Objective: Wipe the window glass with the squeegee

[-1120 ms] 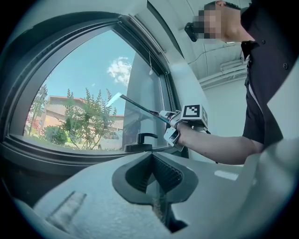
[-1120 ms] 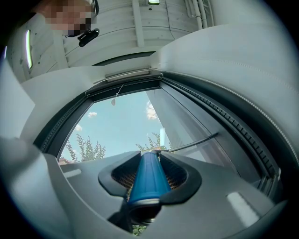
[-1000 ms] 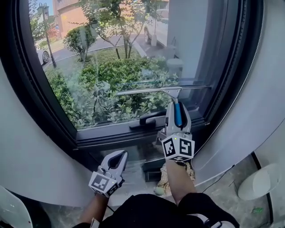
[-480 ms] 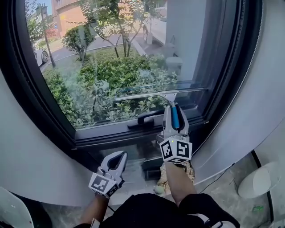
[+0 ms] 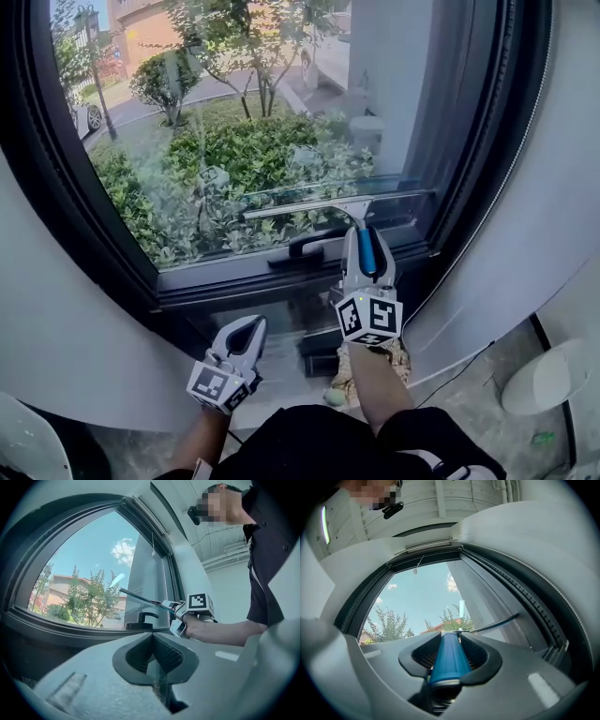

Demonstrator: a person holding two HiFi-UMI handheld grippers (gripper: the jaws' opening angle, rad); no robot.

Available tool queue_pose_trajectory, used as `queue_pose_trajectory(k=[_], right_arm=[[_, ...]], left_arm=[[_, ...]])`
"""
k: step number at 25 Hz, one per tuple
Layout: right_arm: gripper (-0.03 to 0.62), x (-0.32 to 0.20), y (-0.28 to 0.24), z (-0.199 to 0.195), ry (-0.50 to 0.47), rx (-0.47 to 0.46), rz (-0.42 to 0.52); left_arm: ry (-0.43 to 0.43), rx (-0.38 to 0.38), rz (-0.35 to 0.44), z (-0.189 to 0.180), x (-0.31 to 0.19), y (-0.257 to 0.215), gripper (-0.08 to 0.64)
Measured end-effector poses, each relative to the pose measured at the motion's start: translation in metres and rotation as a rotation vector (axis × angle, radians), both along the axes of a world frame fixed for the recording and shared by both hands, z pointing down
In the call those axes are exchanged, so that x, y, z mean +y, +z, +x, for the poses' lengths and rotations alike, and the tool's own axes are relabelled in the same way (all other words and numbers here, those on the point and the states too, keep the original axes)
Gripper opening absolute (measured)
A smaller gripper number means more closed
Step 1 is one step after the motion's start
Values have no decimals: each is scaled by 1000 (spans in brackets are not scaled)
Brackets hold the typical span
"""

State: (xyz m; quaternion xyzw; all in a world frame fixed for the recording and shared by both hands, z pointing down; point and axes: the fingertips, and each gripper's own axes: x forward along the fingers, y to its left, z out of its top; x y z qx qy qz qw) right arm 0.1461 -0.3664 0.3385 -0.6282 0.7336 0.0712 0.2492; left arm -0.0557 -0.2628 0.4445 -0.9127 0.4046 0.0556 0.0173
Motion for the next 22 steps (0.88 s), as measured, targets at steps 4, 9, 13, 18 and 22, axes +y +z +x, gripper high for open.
queue_pose_trajectory(k=[4, 9, 13, 18, 22], right_arm=[[133, 0, 3, -1, 0, 9, -6], [133, 0, 8, -1, -4, 8, -19], [133, 1, 13, -1, -4, -2, -35], [132, -1, 20, -1, -3, -7, -49], [133, 1, 27, -1, -4, 5, -68]], left_arm=[[-4, 2, -3, -2, 0, 3, 2], [-5, 0, -7, -1, 0, 3, 2], [-4, -2, -8, -1, 2, 7, 2], [-9, -8, -20, -2, 2, 10, 2], [-6, -5, -34, 0, 7, 16, 2]])
